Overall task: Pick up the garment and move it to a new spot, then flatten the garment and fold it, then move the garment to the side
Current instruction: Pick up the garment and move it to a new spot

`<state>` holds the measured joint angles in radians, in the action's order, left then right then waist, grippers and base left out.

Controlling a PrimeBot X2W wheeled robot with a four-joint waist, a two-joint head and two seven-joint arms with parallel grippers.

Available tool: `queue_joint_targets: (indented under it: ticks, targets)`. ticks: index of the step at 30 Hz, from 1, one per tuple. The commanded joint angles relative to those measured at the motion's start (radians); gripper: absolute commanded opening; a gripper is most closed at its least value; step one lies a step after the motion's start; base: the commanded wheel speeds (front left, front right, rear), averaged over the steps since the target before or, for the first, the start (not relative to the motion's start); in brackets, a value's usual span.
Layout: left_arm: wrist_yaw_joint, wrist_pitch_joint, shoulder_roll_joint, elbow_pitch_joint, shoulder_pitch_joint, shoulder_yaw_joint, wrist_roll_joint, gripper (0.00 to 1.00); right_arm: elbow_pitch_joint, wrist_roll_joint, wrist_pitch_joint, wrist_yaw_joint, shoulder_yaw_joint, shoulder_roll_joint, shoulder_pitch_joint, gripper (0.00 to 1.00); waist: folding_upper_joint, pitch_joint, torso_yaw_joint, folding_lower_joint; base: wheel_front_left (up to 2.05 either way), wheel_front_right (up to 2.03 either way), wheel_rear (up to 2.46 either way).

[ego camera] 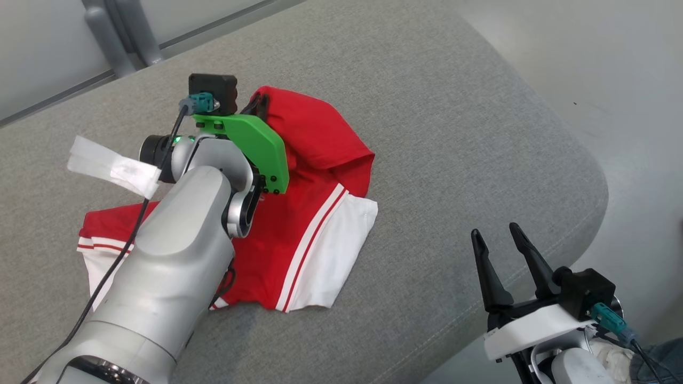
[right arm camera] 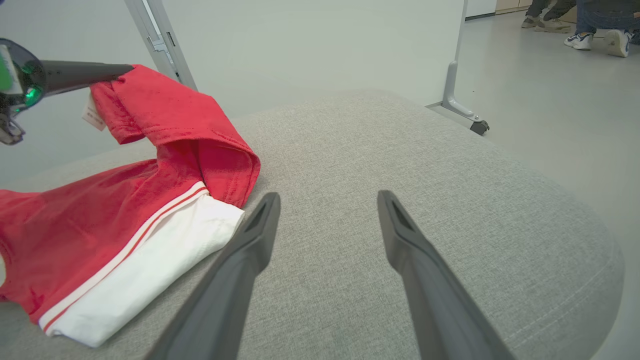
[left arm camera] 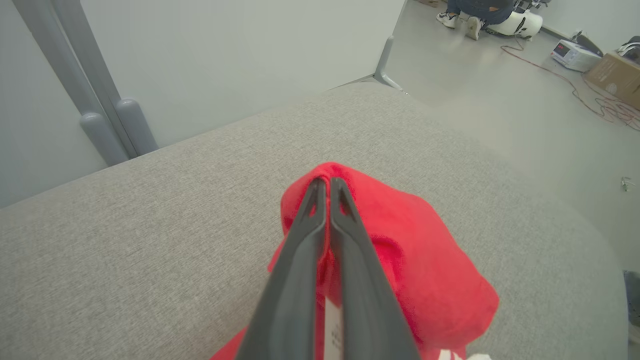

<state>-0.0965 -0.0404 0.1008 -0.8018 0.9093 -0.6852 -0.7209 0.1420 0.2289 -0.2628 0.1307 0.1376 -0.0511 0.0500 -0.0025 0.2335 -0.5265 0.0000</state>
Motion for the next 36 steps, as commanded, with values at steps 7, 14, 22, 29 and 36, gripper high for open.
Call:
queue_joint_targets:
  ticks: [7, 14, 22, 29, 36]
  targets:
    - [0.041, 0.087, -0.025, -0.056, -0.027, -0.052, 0.031, 1.00, -0.004, -0.014, -0.003, 0.000, -0.012, 0.000, 0.018, 1.00, 0.0025, 0.008, 0.107, 0.0000, 0.00, 0.00, 0.00]
    - [0.053, 0.135, -0.005, 0.042, -0.125, -0.062, 0.013, 1.00, -0.001, -0.033, -0.003, 0.000, -0.034, -0.001, -0.010, 1.00, 0.0025, -0.022, 0.164, 0.0000, 0.00, 0.00, 0.00]
    - [0.000, 0.070, 0.113, 0.325, -0.372, -0.124, 0.028, 1.00, -0.006, -0.040, -0.003, 0.000, -0.052, 0.000, -0.036, 1.00, 0.0025, -0.046, 0.218, 0.0000, 0.00, 0.00, 0.00]
    - [-0.092, -0.002, 0.211, 0.541, -0.544, -0.147, 0.018, 1.00, -0.001, -0.044, -0.003, 0.000, -0.047, 0.000, -0.038, 1.00, 0.0025, -0.049, 0.234, 0.0000, 0.00, 0.00, 0.00]
    - [-0.157, -0.031, 0.271, 0.629, -0.593, -0.174, 0.070, 1.00, 0.003, -0.046, -0.003, 0.000, -0.047, 0.000, -0.029, 1.00, 0.0025, -0.039, 0.233, 0.0000, 0.00, 0.00, 0.00]
